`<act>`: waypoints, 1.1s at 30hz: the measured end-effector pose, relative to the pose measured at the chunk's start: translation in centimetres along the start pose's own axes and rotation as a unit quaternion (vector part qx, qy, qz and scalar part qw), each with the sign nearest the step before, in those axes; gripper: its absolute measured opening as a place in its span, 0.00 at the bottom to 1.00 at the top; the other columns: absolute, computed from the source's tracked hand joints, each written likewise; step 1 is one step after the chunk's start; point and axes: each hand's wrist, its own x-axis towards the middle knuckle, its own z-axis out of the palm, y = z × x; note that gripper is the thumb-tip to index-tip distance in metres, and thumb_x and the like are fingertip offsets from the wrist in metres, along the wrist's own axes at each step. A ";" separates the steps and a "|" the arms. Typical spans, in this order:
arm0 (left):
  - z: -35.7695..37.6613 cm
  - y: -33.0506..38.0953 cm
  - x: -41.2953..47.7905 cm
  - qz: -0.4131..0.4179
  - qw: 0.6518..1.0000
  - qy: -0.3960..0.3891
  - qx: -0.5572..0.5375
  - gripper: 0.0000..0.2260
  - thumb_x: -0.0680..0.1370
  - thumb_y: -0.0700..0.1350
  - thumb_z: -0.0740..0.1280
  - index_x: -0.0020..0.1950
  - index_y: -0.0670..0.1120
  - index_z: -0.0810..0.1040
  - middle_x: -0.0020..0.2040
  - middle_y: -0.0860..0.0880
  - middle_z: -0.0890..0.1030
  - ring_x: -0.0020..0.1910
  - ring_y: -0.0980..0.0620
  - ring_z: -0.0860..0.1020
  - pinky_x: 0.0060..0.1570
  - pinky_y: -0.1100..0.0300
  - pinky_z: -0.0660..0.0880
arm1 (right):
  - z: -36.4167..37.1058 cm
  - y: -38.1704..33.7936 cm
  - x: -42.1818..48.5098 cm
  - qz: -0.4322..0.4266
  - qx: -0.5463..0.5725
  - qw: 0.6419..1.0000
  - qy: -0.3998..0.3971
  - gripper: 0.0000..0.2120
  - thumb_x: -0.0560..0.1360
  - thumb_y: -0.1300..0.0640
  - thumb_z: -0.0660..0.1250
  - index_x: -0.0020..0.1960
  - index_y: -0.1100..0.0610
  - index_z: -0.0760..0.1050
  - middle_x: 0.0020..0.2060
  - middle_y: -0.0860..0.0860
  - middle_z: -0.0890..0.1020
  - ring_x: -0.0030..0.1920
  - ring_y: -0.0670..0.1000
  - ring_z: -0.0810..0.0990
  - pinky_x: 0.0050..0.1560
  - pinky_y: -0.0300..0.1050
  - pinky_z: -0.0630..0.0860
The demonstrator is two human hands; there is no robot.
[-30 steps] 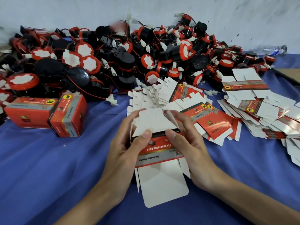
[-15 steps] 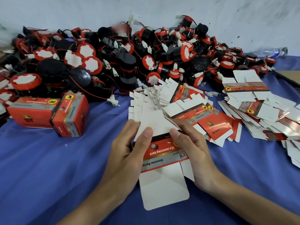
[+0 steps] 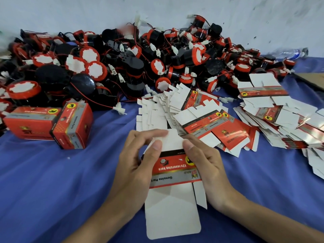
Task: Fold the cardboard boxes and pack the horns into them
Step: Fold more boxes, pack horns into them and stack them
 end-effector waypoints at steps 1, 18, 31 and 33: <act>-0.2 -0.2 0.0 -0.006 1.000 -0.005 0.012 0.09 0.73 0.51 0.64 0.48 0.60 0.81 0.51 0.55 0.76 0.51 0.56 0.81 0.36 0.67 0.78 | 0.0 0.0 0.0 0.001 -0.007 1.000 0.002 0.12 0.74 0.51 0.60 0.35 0.49 0.78 0.36 0.52 0.79 0.40 0.50 0.81 0.42 0.44 0.77; -0.3 -0.3 0.3 0.011 0.996 -0.029 0.089 0.17 0.69 0.58 0.68 0.35 0.45 0.79 0.35 0.52 0.79 0.36 0.51 0.80 0.36 0.65 0.75 | -0.2 0.0 0.2 0.009 -0.056 0.997 0.047 0.19 0.72 0.48 0.64 0.38 0.66 0.73 0.35 0.64 0.77 0.40 0.65 0.78 0.41 0.55 0.75; -1.0 -0.9 0.6 -0.067 0.987 -0.133 0.060 0.18 0.71 0.58 0.69 0.56 0.51 0.79 0.51 0.53 0.84 0.51 0.55 0.82 0.46 0.67 0.77 | -0.8 -0.4 0.9 0.033 0.013 0.997 0.067 0.11 0.72 0.50 0.67 0.35 0.55 0.76 0.34 0.58 0.79 0.37 0.57 0.78 0.41 0.49 0.75; -1.1 -0.5 0.8 -0.074 0.985 -0.147 0.061 0.17 0.71 0.60 0.68 0.53 0.51 0.83 0.48 0.54 0.85 0.47 0.57 0.83 0.43 0.70 0.75 | -1.1 -0.6 1.2 0.035 0.050 0.995 0.084 0.14 0.74 0.46 0.65 0.39 0.57 0.75 0.35 0.55 0.80 0.38 0.53 0.80 0.41 0.44 0.77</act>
